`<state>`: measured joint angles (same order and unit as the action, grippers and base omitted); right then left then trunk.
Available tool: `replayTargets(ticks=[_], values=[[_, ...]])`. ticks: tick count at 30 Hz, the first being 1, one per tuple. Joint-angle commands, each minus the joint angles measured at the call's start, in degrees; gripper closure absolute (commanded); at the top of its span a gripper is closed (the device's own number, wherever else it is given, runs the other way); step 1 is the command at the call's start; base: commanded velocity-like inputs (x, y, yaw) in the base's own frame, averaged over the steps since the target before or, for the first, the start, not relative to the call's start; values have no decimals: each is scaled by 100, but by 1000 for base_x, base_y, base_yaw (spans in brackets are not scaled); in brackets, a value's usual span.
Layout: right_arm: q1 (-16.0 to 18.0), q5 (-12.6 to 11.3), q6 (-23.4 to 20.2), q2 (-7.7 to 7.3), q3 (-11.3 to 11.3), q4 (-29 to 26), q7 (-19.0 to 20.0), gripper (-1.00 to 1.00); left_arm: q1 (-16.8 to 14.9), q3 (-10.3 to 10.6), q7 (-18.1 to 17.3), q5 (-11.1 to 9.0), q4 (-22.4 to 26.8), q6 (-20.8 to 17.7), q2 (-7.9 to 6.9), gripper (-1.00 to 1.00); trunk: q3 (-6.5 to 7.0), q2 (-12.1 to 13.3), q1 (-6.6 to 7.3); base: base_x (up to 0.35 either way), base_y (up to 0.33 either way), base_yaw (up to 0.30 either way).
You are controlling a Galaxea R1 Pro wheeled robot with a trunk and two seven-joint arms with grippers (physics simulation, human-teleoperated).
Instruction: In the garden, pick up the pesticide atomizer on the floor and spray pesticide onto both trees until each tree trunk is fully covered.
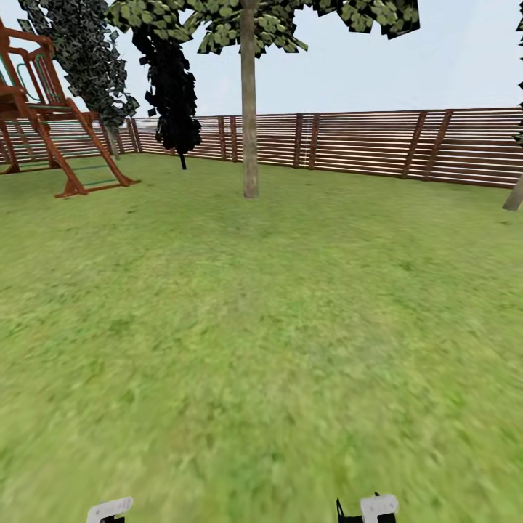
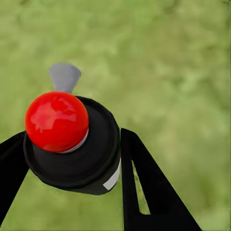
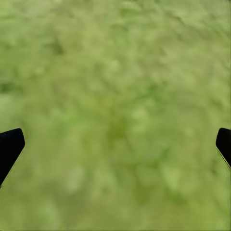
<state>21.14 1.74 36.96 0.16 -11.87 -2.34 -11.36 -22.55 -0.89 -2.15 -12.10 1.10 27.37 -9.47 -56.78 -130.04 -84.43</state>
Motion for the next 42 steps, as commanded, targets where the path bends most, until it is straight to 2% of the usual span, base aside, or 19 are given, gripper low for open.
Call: replayTargets(ticks=[1,42], values=[[4,19,3,1,-44,6,-59,-100,-3,-8,-22,-30,-5,16,-1,100,-5,-2,-3,337,0,0],[4,19,4,1,-35,6,-59,-100,-3,-8,-22,-32,-5,14,0,100,-5,-2,-3,337,0,0]])
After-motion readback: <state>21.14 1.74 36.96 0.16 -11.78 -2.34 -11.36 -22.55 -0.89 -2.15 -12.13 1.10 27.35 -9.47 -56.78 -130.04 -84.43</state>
